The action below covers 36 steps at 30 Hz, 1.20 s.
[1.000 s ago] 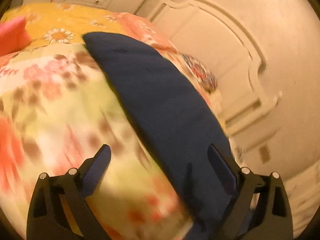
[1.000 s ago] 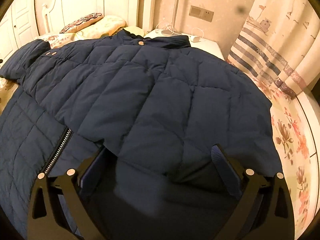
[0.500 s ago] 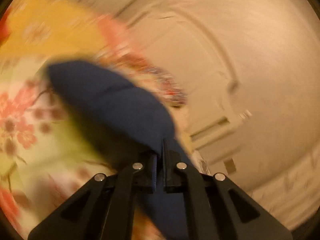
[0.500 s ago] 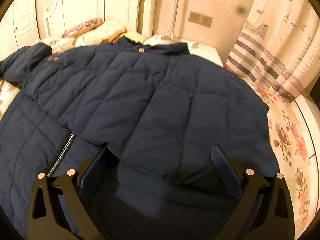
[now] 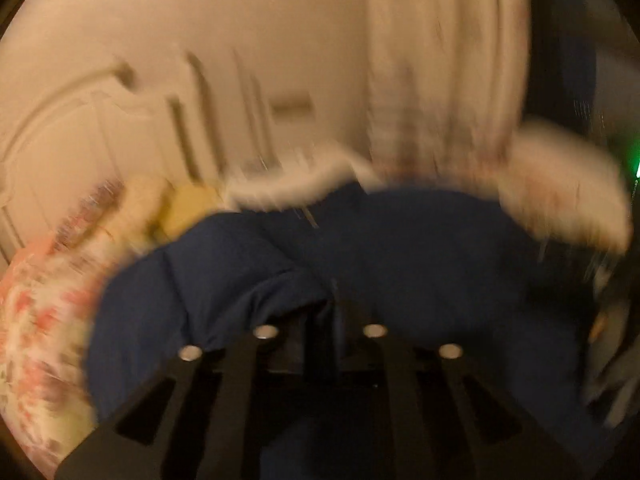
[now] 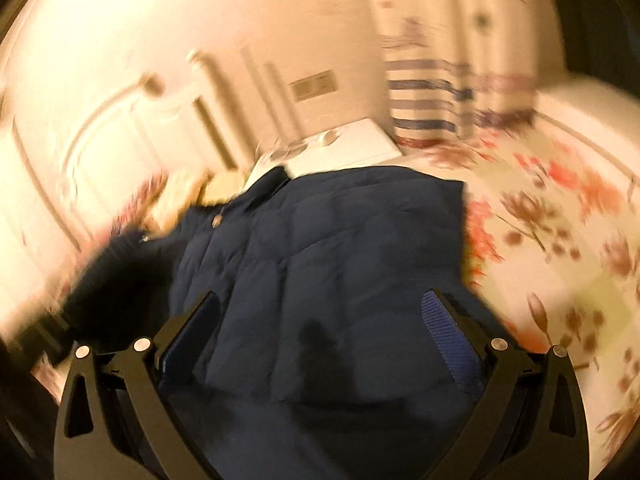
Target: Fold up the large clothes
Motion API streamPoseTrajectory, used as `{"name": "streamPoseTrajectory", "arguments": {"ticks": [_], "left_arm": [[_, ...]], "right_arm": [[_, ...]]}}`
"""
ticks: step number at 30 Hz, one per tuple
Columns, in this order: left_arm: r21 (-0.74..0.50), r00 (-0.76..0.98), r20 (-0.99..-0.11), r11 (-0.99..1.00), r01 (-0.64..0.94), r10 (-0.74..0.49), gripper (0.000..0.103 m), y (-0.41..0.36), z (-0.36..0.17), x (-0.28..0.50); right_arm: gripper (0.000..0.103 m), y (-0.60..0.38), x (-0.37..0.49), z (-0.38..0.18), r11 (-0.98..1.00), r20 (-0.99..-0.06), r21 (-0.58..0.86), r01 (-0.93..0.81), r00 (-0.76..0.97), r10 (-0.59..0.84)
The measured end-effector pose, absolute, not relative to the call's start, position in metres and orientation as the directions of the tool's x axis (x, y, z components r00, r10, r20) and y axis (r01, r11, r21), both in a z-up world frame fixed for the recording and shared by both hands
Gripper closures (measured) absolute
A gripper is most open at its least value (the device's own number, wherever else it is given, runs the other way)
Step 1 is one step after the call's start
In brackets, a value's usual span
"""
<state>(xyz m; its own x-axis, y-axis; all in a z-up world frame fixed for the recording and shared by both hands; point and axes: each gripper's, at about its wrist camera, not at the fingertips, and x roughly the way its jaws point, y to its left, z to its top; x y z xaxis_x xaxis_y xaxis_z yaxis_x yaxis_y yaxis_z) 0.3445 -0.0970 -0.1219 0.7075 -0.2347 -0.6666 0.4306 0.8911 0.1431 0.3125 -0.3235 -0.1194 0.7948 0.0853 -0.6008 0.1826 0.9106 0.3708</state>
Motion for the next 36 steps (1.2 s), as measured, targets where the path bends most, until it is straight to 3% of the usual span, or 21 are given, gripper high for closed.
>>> {"name": "streamPoseTrajectory", "arguments": {"ticks": [1,3,4,5,8,12,17,20,23,26,31,36], "left_arm": [[0.175,0.683,-0.7,0.877,0.447,-0.208,0.067,-0.109,-0.139,0.348],[0.269,0.686,-0.714,0.85,0.453,-0.139,0.064,-0.121,-0.15,0.352],[0.266,0.692,-0.706,0.849,0.457,-0.151,0.049,-0.125,-0.148,0.348],[0.257,0.692,-0.702,0.847,0.466,-0.168,0.044,-0.123,-0.147,0.346],[0.234,0.7,-0.687,0.852,0.468,-0.196,0.039,-0.119,-0.144,0.341],[0.233,0.773,-0.591,0.868,0.438,-0.231,0.026,-0.117,-0.119,0.315],[0.063,0.888,-0.355,0.941,0.334,-0.292,0.01,-0.059,-0.059,0.263],[-0.099,0.943,-0.259,0.977,0.187,-0.207,0.002,0.0,-0.039,0.25],[-0.223,0.94,-0.339,0.974,-0.044,-0.035,0.003,0.063,-0.048,0.259],[-0.284,0.907,-0.421,0.946,-0.157,0.024,0.004,0.102,-0.074,0.265],[-0.28,0.831,-0.549,0.918,-0.28,0.086,0.006,0.128,-0.103,0.273],[-0.242,0.814,-0.571,0.925,-0.292,0.108,0.006,0.123,-0.11,0.275]], "right_arm": [[0.006,-0.331,0.312,-0.121,0.896,-0.597,0.397,0.197,0.797,0.09],[0.006,-0.342,0.312,-0.124,0.871,-0.592,0.444,0.211,0.799,0.108],[0.006,-0.345,0.313,-0.124,0.866,-0.593,0.452,0.213,0.798,0.113],[0.006,-0.344,0.313,-0.124,0.868,-0.591,0.449,0.212,0.799,0.111],[0.006,-0.34,0.317,-0.124,0.883,-0.598,0.423,0.202,0.794,0.105],[0.006,-0.331,0.318,-0.126,0.899,-0.608,0.394,0.194,0.788,0.097],[0.006,-0.324,0.32,-0.127,0.913,-0.622,0.366,0.18,0.777,0.096],[0.006,-0.319,0.322,-0.128,0.923,-0.629,0.343,0.171,0.772,0.091],[0.006,-0.312,0.324,-0.128,0.938,-0.643,0.304,0.164,0.762,0.075],[0.006,-0.302,0.325,-0.127,0.956,-0.652,0.253,0.15,0.756,0.053],[0.006,-0.29,0.322,-0.125,0.972,-0.642,0.199,0.124,0.766,0.034],[0.006,-0.268,0.311,-0.117,0.993,-0.605,0.077,0.084,0.796,-0.021]]}}
